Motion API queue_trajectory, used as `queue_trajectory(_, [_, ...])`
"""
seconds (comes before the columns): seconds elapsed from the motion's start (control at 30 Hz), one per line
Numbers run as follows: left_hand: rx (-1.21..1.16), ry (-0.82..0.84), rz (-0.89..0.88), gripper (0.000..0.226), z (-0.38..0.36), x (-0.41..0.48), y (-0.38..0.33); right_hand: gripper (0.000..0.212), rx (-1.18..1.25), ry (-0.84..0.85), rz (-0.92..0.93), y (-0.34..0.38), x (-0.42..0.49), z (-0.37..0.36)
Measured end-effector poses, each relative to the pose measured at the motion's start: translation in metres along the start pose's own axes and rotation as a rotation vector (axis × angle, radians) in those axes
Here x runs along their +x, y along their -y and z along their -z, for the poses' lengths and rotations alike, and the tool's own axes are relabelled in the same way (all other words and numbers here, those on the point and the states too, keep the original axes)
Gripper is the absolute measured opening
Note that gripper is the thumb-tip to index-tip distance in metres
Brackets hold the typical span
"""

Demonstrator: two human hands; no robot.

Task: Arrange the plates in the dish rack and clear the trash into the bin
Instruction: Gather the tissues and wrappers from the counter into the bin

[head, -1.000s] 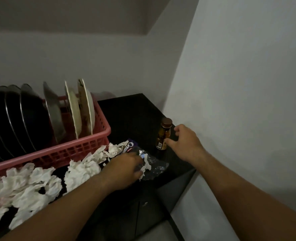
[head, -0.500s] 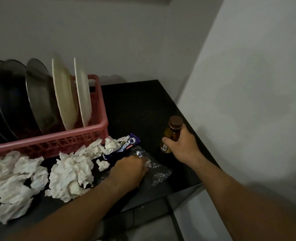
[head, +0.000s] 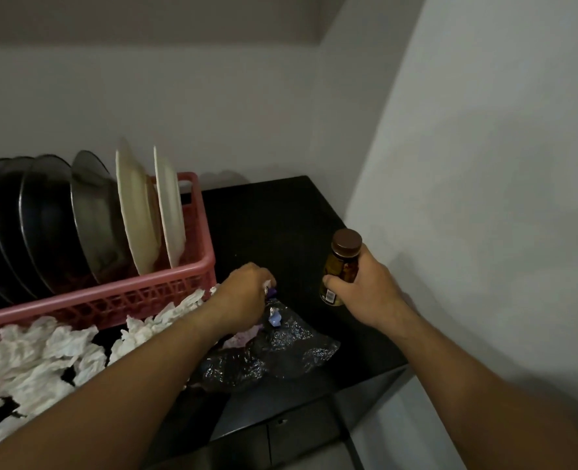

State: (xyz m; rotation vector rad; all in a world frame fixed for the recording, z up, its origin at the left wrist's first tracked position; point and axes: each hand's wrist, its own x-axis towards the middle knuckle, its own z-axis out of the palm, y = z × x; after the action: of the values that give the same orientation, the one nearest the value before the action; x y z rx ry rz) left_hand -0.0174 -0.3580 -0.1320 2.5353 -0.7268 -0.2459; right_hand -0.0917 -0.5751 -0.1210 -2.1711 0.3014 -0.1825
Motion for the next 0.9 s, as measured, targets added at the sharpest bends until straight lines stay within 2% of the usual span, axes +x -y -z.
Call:
queue_trajectory(0.07, [-0.064,0.044,0.041,0.034,-0.009,-0.001,0.001,0.050,-0.007,0.011,0.005,0.001,-0.002,-0.002])
queue_trajectory(0.13, [-0.054,0.026,0.083,0.021,-0.021,-0.003,0.001,0.050,-0.010,0.024,0.014,0.001,-0.005,-0.004])
queue_trajectory(0.2, [0.092,-0.007,0.089,0.023,-0.036,-0.004,0.003,0.050,-0.005,0.044,0.010,0.000,-0.007,-0.005])
queue_trajectory(0.3, [0.312,-0.009,0.059,0.044,-0.057,-0.005,0.009,0.053,-0.001,0.066,-0.005,0.000,-0.009,-0.008])
queue_trajectory(0.37, [0.369,-0.016,0.025,0.039,-0.066,-0.004,0.010,0.055,-0.004,0.070,-0.018,0.001,-0.012,-0.010])
queue_trajectory(0.47, [0.246,-0.051,-0.004,0.026,-0.060,0.001,0.011,0.052,-0.011,0.067,0.004,0.000,-0.016,-0.010])
queue_trajectory(0.57, [0.103,-0.104,0.006,0.024,-0.033,0.006,0.011,0.051,-0.017,0.058,0.030,0.003,-0.017,-0.008])
queue_trajectory(0.7, [0.099,-0.028,0.031,0.012,0.003,-0.001,0.016,0.052,-0.009,0.055,0.064,0.014,-0.016,-0.011])
queue_trajectory(0.77, [0.245,0.019,0.031,0.025,0.006,-0.013,0.022,0.052,0.000,0.074,0.077,0.019,-0.016,-0.016])
queue_trajectory(0.83, [0.346,0.038,0.039,0.021,-0.003,-0.027,0.027,0.053,-0.014,0.098,0.086,0.024,-0.016,-0.021])
queue_trajectory(0.9, [0.376,0.054,0.101,0.037,-0.016,-0.038,0.032,0.053,-0.026,0.117,0.089,0.027,-0.016,-0.026])
